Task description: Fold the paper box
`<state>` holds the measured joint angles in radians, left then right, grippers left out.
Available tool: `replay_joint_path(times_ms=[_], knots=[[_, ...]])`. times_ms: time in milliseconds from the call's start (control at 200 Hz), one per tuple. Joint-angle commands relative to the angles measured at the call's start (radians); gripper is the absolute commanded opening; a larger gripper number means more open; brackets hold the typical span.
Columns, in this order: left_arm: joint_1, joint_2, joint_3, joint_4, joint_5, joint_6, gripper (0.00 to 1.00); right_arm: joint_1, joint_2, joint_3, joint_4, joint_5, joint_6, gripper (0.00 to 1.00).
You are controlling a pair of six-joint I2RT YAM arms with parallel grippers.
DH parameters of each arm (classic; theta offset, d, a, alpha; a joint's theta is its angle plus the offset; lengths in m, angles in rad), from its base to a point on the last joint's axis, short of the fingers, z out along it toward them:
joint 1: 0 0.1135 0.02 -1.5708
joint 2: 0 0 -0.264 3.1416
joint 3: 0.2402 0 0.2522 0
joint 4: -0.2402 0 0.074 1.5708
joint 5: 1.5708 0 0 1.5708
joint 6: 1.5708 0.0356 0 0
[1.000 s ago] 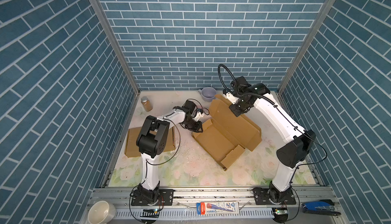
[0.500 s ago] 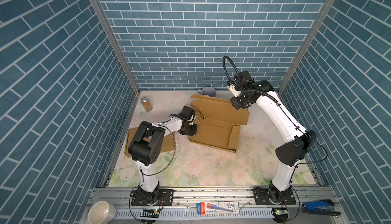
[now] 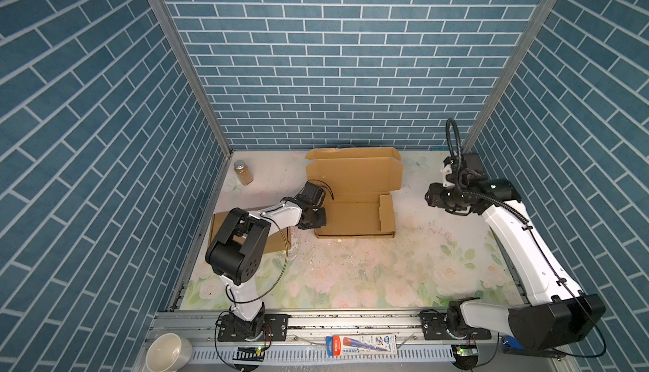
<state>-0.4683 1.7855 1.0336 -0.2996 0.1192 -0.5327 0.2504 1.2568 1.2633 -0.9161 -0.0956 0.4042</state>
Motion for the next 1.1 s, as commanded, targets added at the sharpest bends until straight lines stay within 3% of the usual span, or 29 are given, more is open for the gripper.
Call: replay_joint_path(times_ms=[0,210,510,680,900,1095], knots=[[-0.011,-0.007,0.033,-0.042,-0.031,-0.011,0.08,0.0,0.01,-0.181,0.262,-0.227,0.151,0.62],[-0.028,-0.004,0.049,-0.064,-0.044,0.001,0.08,0.022,0.13,-0.299,0.479,-0.314,0.2,0.73],[-0.032,0.004,0.05,-0.071,-0.039,0.005,0.08,0.091,0.296,-0.321,0.616,-0.182,0.186,0.66],[-0.035,0.005,0.062,-0.085,-0.039,0.011,0.08,0.195,0.397,-0.278,0.574,0.051,0.144,0.53],[-0.04,-0.002,0.061,-0.091,-0.035,0.0,0.08,0.307,0.447,-0.259,0.478,0.417,0.127,0.25],[-0.082,0.002,0.077,-0.088,-0.058,-0.043,0.07,0.409,0.53,-0.176,0.336,0.586,0.149,0.1]])
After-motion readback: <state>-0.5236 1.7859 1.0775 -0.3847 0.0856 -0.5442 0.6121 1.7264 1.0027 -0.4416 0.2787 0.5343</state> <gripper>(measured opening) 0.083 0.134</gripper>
